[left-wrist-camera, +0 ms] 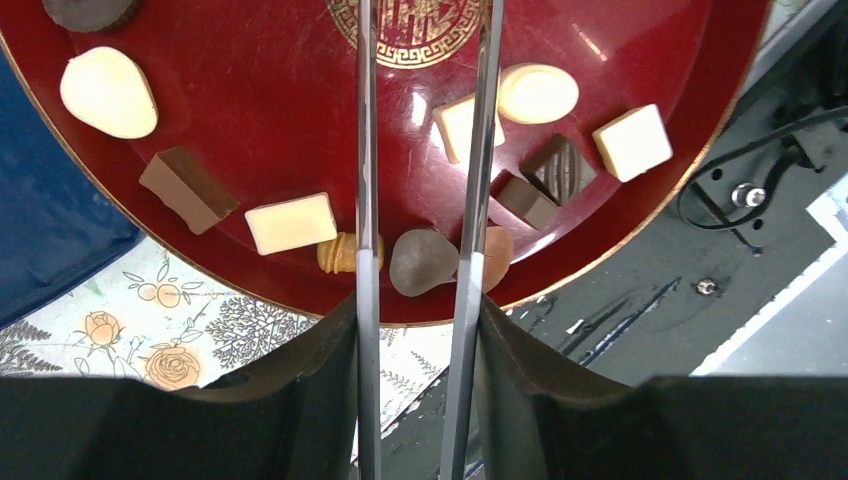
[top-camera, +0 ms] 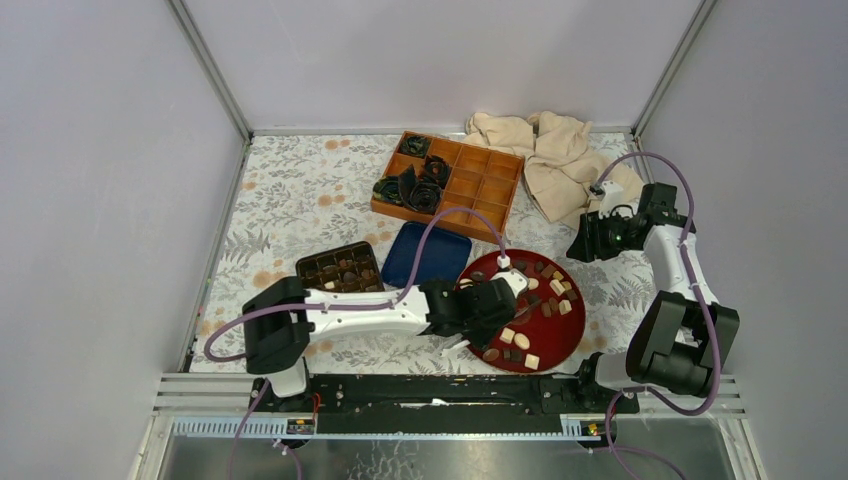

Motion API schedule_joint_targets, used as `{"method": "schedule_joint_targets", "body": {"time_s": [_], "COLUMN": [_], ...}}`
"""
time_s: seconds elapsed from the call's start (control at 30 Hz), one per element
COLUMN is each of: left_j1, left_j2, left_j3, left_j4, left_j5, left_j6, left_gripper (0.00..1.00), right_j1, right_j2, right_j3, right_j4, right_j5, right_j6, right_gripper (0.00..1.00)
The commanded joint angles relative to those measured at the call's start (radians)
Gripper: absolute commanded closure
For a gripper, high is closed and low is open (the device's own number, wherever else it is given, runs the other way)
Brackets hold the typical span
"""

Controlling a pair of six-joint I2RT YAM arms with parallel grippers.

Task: Pack the chocolate
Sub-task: Pick up the fake chocolate from the plate.

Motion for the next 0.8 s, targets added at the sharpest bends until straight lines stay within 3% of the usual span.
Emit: {"method": "schedule_joint_targets", "body": {"time_s": [0.0, 0.6, 0.77], "left_j1": [0.001, 0.042, 0.046], "left_j2": [0.032, 0.164, 0.168], "left_j3": [0.065, 0.196, 0.210], "left_j4": [-0.056, -0.092, -0.096], "left_j5": [-0.051, -0.034, -0.029], "left_j6": [0.030, 0.041, 0.039], "left_gripper": [0.53, 0.52, 0.58], "right_j1": [-0.015, -0.040, -0.047], "right_j2": [-0.041, -0.054, -0.054], "right_j3": [-0.005, -0.007, -0.005], "right_j4": [-0.011, -0.025, -0.029], "right_j5": [-0.054, -0.093, -0.100], "right_j6": [-0.008, -0.030, -0.031], "right_gripper": [0.47, 0.47, 0.46]}}
